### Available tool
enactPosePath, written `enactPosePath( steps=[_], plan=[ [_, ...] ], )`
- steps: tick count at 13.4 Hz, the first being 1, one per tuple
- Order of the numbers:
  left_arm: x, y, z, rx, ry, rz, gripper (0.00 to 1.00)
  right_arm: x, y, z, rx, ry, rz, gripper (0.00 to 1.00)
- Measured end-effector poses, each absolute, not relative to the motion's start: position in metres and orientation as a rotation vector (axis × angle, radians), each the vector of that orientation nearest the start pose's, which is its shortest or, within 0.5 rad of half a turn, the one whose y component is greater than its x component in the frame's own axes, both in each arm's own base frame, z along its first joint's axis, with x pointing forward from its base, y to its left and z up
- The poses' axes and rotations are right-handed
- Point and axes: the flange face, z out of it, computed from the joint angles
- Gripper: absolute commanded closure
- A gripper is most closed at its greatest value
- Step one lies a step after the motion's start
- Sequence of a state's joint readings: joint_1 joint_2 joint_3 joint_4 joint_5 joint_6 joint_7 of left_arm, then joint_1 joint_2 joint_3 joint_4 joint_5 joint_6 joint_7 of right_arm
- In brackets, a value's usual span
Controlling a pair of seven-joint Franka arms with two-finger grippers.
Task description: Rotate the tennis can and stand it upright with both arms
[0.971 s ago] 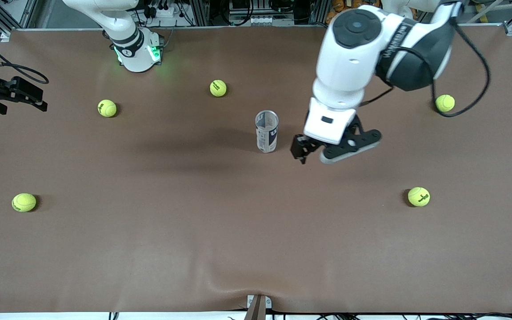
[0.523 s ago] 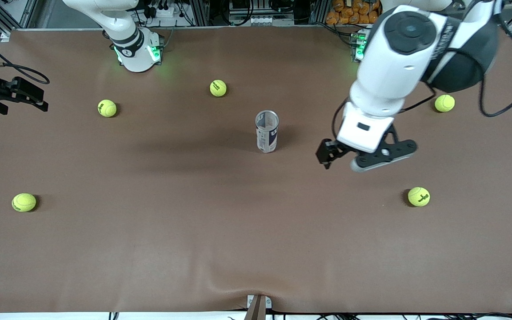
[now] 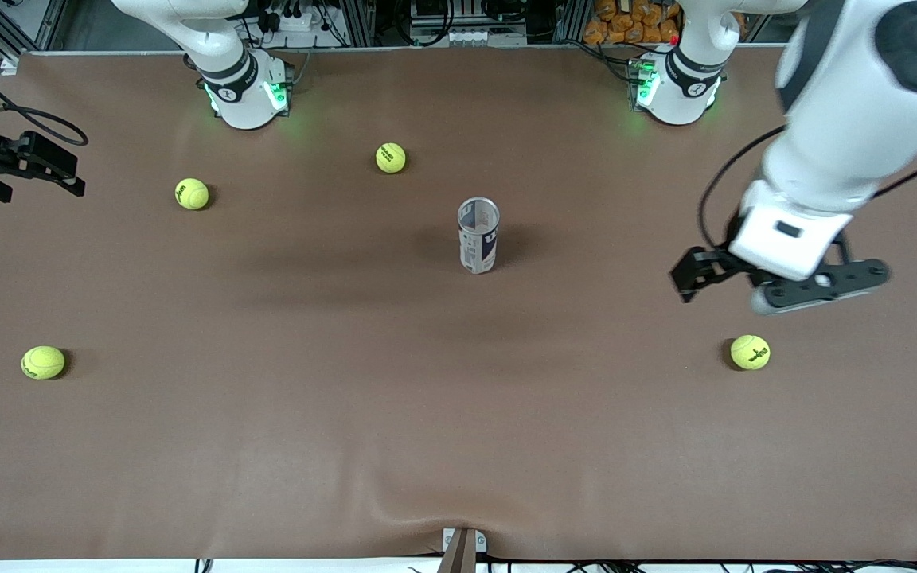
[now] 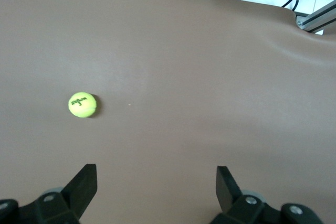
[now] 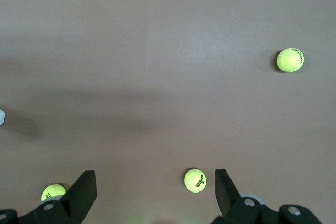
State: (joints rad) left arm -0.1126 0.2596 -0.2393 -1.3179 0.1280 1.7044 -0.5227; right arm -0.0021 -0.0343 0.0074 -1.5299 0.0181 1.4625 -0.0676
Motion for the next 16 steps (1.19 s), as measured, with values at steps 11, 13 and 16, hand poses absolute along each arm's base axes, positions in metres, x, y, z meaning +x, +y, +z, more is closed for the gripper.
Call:
enactPosePath(
  steps=[11, 13, 16],
  plan=[
    [0.518, -0.157, 0.674, -3.073, -0.159, -0.134, 0.0, 0.532, 0.004, 0.655, -3.121, -0.11, 0.036, 0.0],
    [0.505, -0.146, 0.675, -3.092, -0.134, -0.115, 0.0, 0.532, 0.003, 0.656, -3.121, -0.108, 0.033, 0.0],
    [0.518, -0.089, 0.672, -3.102, -0.075, -0.121, 0.0, 0.531, 0.003, 0.657, -3.121, -0.109, 0.031, 0.0]
  ],
)
